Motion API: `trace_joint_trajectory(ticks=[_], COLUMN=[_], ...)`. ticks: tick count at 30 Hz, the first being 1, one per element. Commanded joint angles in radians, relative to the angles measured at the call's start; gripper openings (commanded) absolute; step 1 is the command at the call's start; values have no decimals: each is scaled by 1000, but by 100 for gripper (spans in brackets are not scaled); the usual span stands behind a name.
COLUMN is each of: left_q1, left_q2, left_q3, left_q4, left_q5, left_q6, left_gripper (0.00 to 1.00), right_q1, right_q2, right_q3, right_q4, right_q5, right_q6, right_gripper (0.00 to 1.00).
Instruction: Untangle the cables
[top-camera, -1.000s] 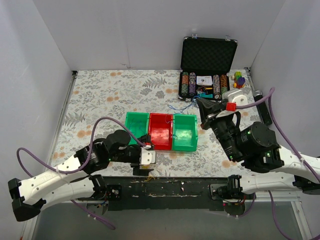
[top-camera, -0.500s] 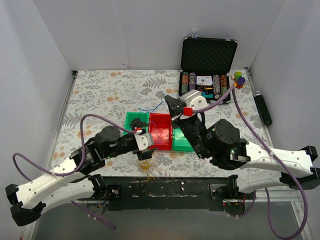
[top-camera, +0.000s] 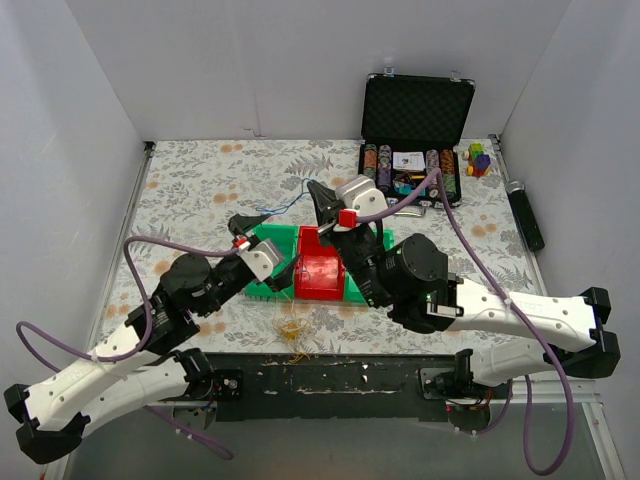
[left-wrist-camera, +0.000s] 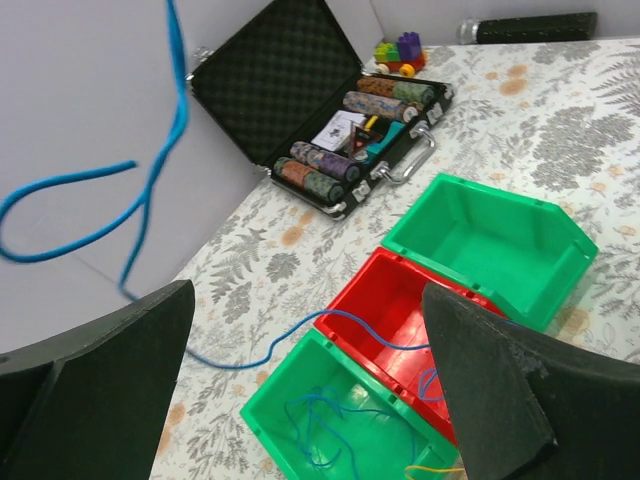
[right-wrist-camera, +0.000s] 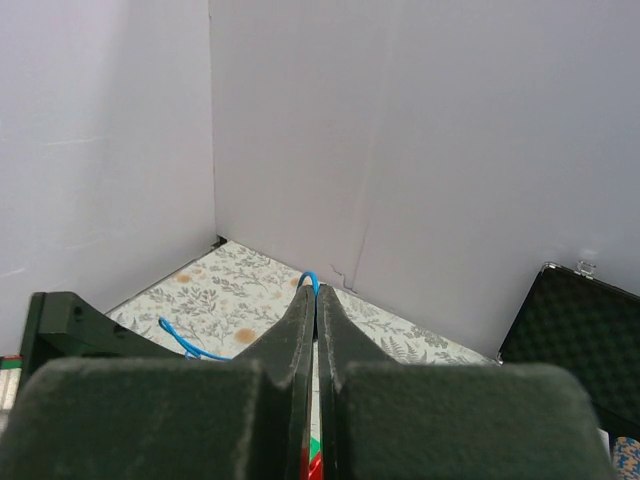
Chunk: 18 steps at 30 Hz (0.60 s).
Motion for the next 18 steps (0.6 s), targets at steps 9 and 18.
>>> trace_joint_trajectory(ticks=[9,18], left_q1=[40,54], left_q2=[6,37], left_q3=[-85,-42], left_q4=[291,410], left_q5=[-218,-256], left_q6=[131,151], left_gripper=[98,98], right_q1=[-65,-76], right_q2=[45,89], right_q3=[23,87], right_q4=[115,110], right_q5=[-81,-118], right_q6=[40,27], right_gripper=[1,1])
